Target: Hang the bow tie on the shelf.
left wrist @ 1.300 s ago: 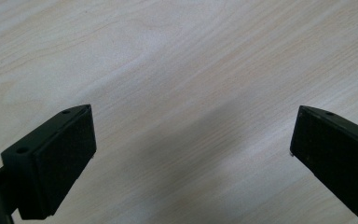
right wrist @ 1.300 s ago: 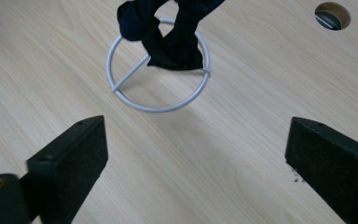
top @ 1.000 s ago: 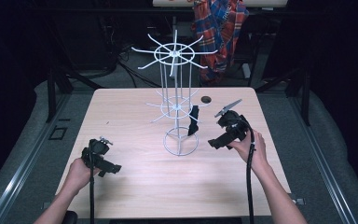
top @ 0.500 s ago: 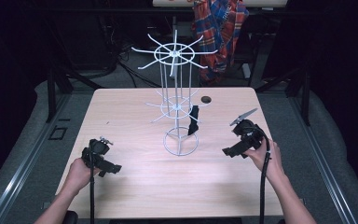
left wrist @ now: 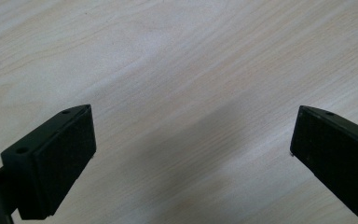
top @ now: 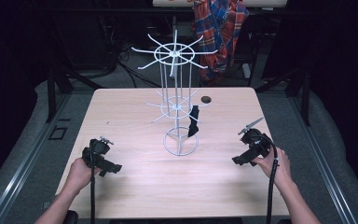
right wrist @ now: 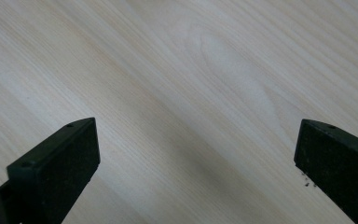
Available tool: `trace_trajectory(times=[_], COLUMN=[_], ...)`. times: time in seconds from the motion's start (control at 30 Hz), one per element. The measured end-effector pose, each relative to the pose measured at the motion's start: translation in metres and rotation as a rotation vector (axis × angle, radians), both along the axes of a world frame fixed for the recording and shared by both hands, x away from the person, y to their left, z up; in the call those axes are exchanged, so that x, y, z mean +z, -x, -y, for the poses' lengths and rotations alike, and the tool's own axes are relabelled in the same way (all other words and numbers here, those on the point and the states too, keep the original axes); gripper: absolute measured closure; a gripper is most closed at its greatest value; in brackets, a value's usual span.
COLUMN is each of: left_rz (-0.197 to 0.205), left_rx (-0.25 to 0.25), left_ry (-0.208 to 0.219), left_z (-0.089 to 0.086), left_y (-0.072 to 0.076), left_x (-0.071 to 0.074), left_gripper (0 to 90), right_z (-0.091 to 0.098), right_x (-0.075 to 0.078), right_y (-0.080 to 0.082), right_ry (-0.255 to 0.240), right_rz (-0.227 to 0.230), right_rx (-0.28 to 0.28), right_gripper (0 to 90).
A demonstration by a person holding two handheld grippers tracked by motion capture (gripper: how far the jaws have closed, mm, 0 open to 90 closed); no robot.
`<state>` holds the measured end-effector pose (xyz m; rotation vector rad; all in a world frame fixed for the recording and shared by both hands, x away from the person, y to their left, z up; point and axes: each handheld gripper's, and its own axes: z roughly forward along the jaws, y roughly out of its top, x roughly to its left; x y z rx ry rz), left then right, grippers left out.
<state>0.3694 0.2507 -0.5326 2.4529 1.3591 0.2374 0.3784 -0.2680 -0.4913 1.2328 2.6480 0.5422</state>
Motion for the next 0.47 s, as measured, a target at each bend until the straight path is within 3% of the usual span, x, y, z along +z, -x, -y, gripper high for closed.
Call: trace_trajectory(times=[0.07,0.17,0.47], left_rz=[0.002,0.007,0.015], left_rx=[0.001,0.006,0.003], left_ry=[0.001,0.003,0.000], left_z=[-0.0004,-0.0012,0.0002], left_y=[0.0004,0.0008,0.0037], left_x=[0.0003,0.0007,0.0033], left_gripper=[0.1,0.1,0.1], right_z=[-0.0011,-0.0035,-0.0093], right_x=[-0.0040,-0.0073,-0.0069], right_y=[-0.0006,-0.0006,0.0037], right_ry=[0.007,0.056,0.060], right_rz=[-0.010,-0.013,0.001], right_rx=[0.000,0.027,0.033], right_gripper=[0.0,0.0,0.0])
